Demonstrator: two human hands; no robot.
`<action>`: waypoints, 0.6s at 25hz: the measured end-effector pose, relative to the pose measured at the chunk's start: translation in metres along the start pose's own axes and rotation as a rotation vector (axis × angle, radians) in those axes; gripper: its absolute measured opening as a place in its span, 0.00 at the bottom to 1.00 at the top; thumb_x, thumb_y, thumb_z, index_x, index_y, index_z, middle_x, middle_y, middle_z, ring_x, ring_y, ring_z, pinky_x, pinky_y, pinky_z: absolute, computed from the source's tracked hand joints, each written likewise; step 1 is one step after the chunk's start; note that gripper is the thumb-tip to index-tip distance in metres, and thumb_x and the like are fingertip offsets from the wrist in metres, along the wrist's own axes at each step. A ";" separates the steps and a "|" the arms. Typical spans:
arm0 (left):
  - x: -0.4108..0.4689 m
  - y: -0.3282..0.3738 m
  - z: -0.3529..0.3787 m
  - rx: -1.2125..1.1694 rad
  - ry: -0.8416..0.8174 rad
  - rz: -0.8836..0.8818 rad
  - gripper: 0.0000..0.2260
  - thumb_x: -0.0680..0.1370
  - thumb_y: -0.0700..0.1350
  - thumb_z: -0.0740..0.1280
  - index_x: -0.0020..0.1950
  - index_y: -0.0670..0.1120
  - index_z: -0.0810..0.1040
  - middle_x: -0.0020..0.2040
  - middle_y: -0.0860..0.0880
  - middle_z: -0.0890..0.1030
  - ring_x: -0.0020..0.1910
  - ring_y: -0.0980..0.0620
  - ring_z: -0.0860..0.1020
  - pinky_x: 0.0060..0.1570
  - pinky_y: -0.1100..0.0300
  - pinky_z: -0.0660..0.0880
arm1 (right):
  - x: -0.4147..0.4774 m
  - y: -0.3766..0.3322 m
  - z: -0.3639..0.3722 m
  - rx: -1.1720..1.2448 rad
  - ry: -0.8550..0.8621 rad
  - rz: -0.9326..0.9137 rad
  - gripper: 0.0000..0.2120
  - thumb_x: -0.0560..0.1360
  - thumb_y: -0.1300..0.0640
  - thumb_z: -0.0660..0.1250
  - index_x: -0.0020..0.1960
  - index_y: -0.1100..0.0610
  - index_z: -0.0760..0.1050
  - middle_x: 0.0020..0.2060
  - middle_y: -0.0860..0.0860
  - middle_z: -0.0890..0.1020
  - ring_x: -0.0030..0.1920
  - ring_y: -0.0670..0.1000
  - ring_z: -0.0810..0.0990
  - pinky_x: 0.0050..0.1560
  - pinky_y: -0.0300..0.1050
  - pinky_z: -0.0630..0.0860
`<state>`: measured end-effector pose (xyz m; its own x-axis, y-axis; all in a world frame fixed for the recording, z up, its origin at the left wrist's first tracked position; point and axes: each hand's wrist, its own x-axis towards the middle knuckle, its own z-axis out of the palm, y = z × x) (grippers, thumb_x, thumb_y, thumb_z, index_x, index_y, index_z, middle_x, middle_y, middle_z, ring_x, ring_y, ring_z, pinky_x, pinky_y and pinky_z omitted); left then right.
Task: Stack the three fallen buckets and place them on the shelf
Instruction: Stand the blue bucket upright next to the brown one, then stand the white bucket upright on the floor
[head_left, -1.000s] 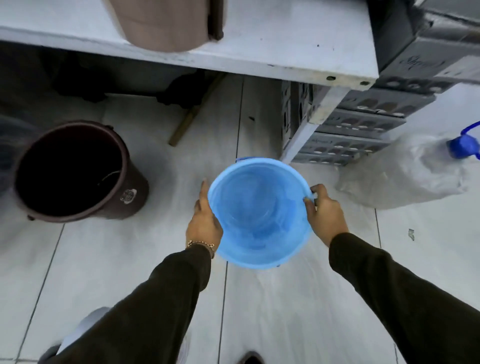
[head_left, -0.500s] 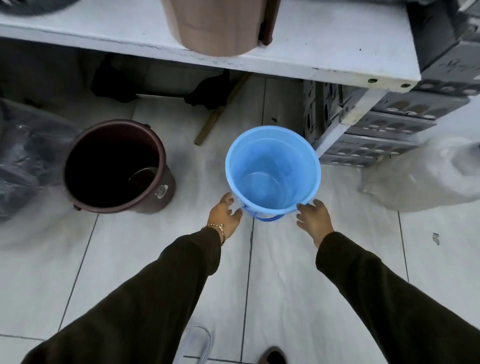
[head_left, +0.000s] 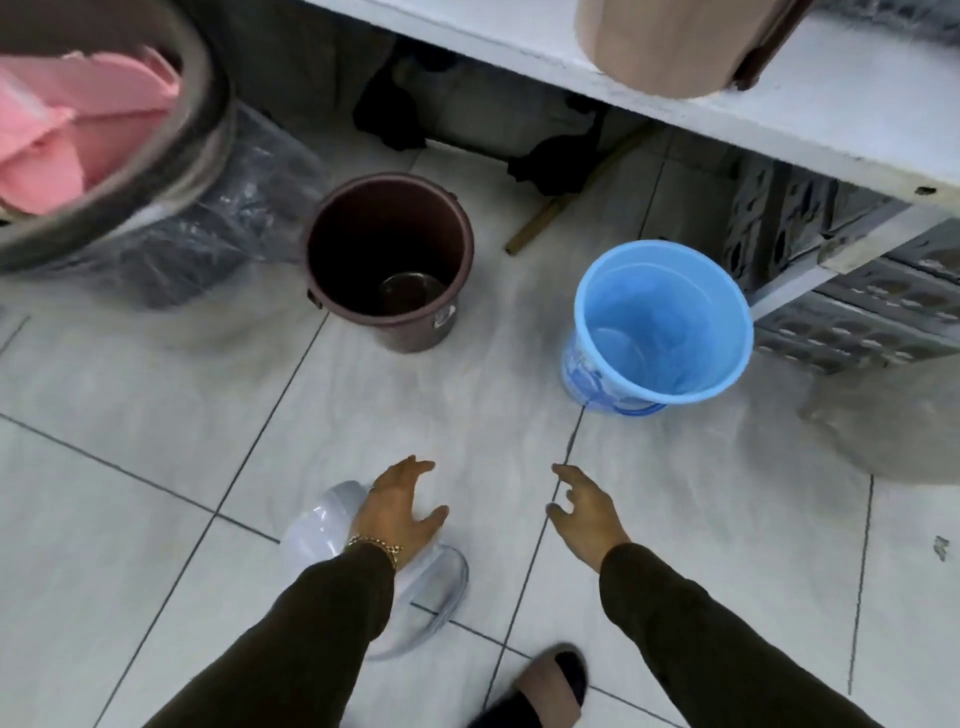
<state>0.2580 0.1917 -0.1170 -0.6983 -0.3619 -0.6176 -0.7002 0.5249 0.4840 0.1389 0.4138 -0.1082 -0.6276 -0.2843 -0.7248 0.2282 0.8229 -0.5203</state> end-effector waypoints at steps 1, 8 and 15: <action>-0.020 -0.030 0.008 0.010 0.004 -0.080 0.34 0.73 0.57 0.71 0.77 0.53 0.64 0.80 0.49 0.61 0.78 0.49 0.61 0.76 0.55 0.60 | -0.003 -0.002 0.023 -0.085 -0.062 -0.048 0.26 0.79 0.64 0.64 0.76 0.56 0.66 0.74 0.56 0.71 0.73 0.56 0.71 0.75 0.46 0.65; -0.077 -0.159 0.094 -0.153 -0.043 -0.473 0.53 0.72 0.48 0.75 0.79 0.57 0.36 0.82 0.41 0.40 0.73 0.35 0.68 0.67 0.46 0.72 | 0.024 -0.001 0.170 -0.464 -0.348 -0.371 0.27 0.76 0.64 0.66 0.73 0.51 0.68 0.73 0.51 0.71 0.69 0.55 0.74 0.71 0.48 0.70; -0.070 -0.154 0.087 -0.091 0.187 -0.347 0.29 0.82 0.52 0.53 0.80 0.62 0.43 0.51 0.39 0.82 0.42 0.41 0.78 0.45 0.52 0.74 | 0.017 0.006 0.177 -0.471 0.085 -0.527 0.10 0.80 0.52 0.61 0.60 0.52 0.71 0.56 0.54 0.80 0.48 0.61 0.82 0.49 0.53 0.79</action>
<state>0.4276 0.2040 -0.2021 -0.4276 -0.6436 -0.6347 -0.9034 0.2798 0.3249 0.2616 0.3272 -0.2039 -0.6258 -0.6797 -0.3826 -0.4559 0.7167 -0.5278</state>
